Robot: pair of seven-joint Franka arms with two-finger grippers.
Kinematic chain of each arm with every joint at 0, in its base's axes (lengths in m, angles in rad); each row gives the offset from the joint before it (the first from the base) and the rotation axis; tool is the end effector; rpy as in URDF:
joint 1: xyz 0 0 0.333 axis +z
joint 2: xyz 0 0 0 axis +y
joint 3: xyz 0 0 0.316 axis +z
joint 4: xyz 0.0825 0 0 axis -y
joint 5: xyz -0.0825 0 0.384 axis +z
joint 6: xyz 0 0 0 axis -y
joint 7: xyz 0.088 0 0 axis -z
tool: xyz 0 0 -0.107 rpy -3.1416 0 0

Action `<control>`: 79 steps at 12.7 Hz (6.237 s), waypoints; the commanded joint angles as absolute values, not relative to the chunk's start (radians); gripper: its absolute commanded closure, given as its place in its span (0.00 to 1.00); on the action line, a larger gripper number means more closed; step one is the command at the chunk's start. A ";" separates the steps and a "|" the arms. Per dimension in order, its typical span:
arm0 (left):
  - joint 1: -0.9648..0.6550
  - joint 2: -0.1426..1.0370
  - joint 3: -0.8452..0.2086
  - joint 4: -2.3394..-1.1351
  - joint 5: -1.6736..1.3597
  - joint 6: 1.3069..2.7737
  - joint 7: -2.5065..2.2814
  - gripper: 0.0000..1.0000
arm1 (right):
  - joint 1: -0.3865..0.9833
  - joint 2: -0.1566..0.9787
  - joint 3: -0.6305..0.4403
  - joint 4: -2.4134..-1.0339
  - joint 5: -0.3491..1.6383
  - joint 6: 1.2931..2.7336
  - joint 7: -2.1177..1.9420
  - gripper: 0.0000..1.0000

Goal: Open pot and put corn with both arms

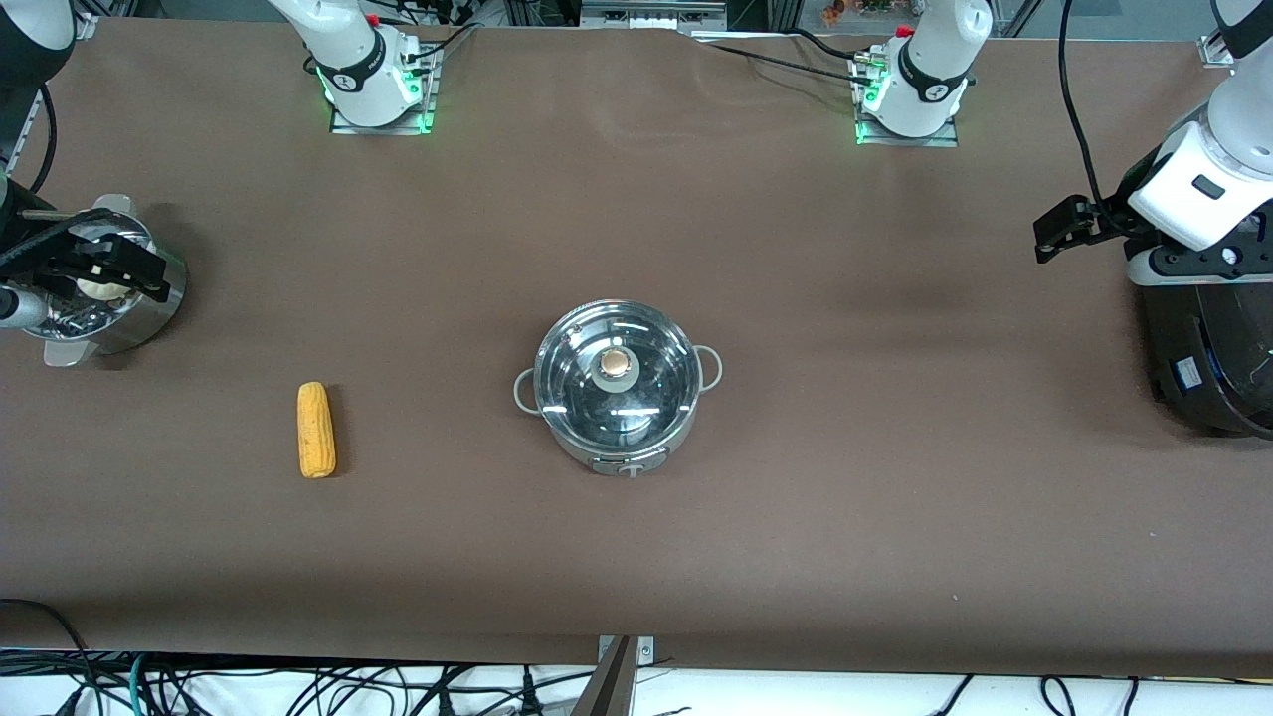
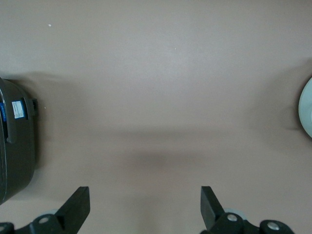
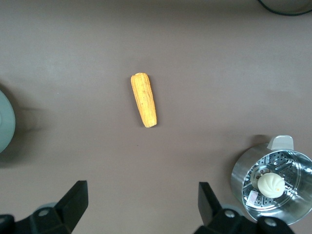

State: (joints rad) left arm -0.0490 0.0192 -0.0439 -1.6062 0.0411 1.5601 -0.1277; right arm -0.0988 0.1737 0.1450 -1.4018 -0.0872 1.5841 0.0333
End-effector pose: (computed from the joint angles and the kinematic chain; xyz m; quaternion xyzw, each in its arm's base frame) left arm 0.5553 -0.0471 0.5964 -0.9991 -0.0169 0.0302 0.0236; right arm 0.6088 0.0108 0.6056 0.9995 0.0057 0.0064 0.0309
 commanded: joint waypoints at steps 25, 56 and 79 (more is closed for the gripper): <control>-0.253 0.168 -0.069 -1.524 -0.044 1.604 -0.110 0.00 | -0.091 0.190 0.144 -1.414 -0.095 1.578 0.040 0.00; -0.660 0.693 -0.074 -1.390 -0.112 2.405 -0.203 0.84 | -0.138 0.653 0.140 -1.786 -0.048 2.485 -0.242 0.90; -0.015 0.629 -0.052 -1.551 0.066 1.741 0.051 0.63 | 0.415 0.836 0.261 -1.051 -0.058 2.051 0.515 1.00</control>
